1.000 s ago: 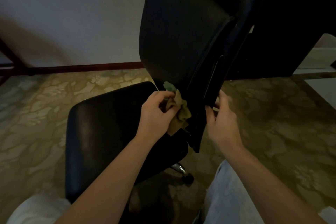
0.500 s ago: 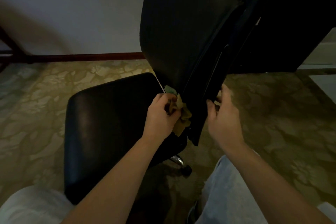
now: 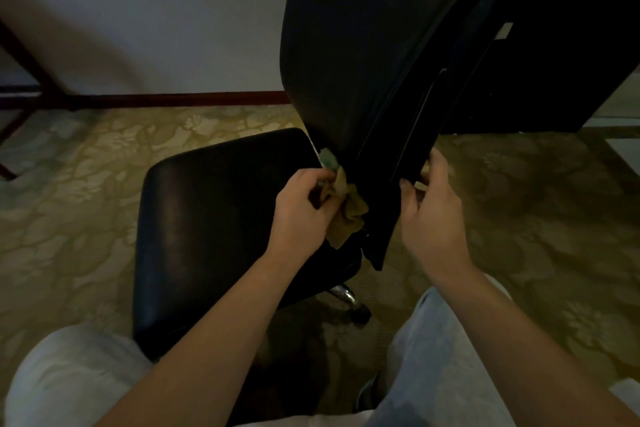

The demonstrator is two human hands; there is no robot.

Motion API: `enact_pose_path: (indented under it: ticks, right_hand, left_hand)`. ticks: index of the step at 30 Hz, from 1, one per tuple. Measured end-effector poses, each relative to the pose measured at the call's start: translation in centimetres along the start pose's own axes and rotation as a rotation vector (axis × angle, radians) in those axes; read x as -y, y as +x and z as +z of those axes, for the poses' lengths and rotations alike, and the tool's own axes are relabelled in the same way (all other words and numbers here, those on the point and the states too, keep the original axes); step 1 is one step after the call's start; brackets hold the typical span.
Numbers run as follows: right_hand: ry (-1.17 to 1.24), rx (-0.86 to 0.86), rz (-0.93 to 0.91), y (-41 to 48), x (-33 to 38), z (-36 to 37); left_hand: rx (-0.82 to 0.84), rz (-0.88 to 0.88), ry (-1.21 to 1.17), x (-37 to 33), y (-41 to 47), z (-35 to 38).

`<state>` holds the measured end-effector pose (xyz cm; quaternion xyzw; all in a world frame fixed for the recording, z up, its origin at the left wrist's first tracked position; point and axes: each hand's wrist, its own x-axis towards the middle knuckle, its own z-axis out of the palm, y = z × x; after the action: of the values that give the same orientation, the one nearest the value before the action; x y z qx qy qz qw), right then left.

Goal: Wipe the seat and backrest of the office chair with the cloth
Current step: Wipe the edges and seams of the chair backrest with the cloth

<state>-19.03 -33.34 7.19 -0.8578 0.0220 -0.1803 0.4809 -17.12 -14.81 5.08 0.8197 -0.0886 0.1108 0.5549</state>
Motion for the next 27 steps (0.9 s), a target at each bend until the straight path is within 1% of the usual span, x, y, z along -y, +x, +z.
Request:
enact_pose_path:
  ticks: [3,8,12,15,19,21,23,27]
  right_hand:
    - [-0.007,0.002,-0.005,-0.2,0.1,-0.2]
    - [-0.003,-0.012,-0.004,-0.9,0.0,-0.1]
    - [0.01,-0.021,-0.021,-1.2,0.1,0.1]
    - [0.018,-0.031,-0.048,-1.2,0.1,0.1]
    - [0.079,-0.029,-0.052,-1.6,-0.1,0.2]
    - [0.089,-0.025,-0.054,-1.8,-0.4,0.4]
    - [0.076,-0.023,-0.049,-1.8,-0.8,0.5]
    - [0.094,-0.003,0.007,-2.1,-1.4,1.3]
  left_hand:
    - [-0.007,0.049,0.026,-0.4,0.3,0.6]
    - [-0.019,0.018,0.079,0.6,-0.5,1.5]
    - [-0.036,0.08,0.116,2.0,-1.0,1.9]
    - [-0.035,0.03,0.114,3.7,-1.8,2.4]
    - [0.025,-0.139,0.087,6.3,-3.3,3.6]
    - [0.017,-0.194,0.056,6.9,-3.4,3.5]
    - [0.011,-0.179,0.017,6.7,-3.3,2.9]
    - [-0.04,-0.095,-0.023,4.7,-3.2,1.5]
